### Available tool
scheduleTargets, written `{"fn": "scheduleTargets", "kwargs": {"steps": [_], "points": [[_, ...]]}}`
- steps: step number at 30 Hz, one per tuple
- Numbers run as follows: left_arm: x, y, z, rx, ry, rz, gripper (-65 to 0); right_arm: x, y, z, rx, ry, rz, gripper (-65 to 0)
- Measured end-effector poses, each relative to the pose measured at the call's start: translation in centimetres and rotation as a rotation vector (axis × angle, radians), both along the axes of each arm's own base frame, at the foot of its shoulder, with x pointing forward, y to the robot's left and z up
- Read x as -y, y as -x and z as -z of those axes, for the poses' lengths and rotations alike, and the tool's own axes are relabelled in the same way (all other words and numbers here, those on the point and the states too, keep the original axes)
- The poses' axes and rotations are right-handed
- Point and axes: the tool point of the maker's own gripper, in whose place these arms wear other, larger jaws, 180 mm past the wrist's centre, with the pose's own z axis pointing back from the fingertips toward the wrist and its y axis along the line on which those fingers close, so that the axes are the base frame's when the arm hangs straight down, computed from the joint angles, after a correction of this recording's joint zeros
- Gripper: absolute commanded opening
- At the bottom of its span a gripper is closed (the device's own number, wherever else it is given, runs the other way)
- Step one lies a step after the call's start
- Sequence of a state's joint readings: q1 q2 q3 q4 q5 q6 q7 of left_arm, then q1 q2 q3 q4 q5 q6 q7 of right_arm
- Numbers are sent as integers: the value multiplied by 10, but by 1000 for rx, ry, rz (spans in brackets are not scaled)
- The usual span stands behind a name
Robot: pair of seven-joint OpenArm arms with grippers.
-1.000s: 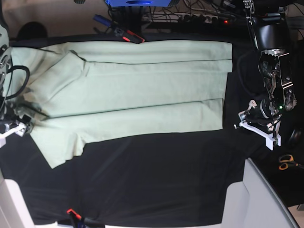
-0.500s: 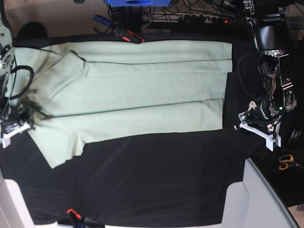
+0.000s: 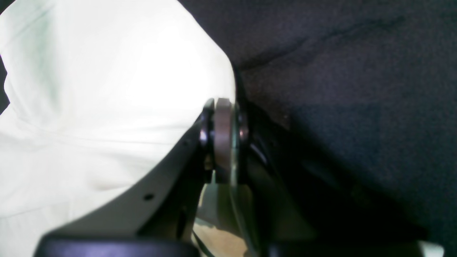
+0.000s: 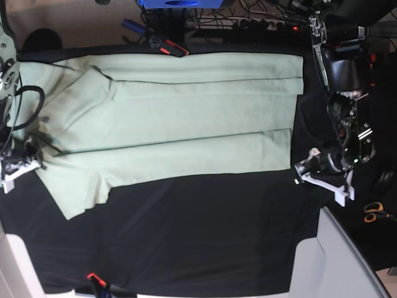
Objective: Fold the T-shirt properly
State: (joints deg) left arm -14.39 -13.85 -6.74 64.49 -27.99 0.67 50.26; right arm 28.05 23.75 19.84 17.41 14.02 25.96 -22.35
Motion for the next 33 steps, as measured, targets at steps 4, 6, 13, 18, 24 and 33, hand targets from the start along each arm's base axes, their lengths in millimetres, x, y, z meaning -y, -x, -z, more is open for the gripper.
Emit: {"fn": "scheduleTargets", "kwargs": {"steps": [4,6,13,18,24,33], "points": [[19,-8,20,-55,80,-18,-191,0,0,0,0,0,-2,-647],[26,-13,27,-80,110,-25,-191,0,0,0,0,1,-2,-647],[27,-10,42,-139,127,-40,-195,0,0,0,0,1,-2,-647],[27,-12,47,-115,120,-55,-195,0,0,0,1,1,-2,-647],[38,-17,53,-113,71,-17,-198,0,0,0,1,1,-2,-647],[59,-19,57,-122,16,74,-213,0,0,0,1,1,-2,-647]]}}
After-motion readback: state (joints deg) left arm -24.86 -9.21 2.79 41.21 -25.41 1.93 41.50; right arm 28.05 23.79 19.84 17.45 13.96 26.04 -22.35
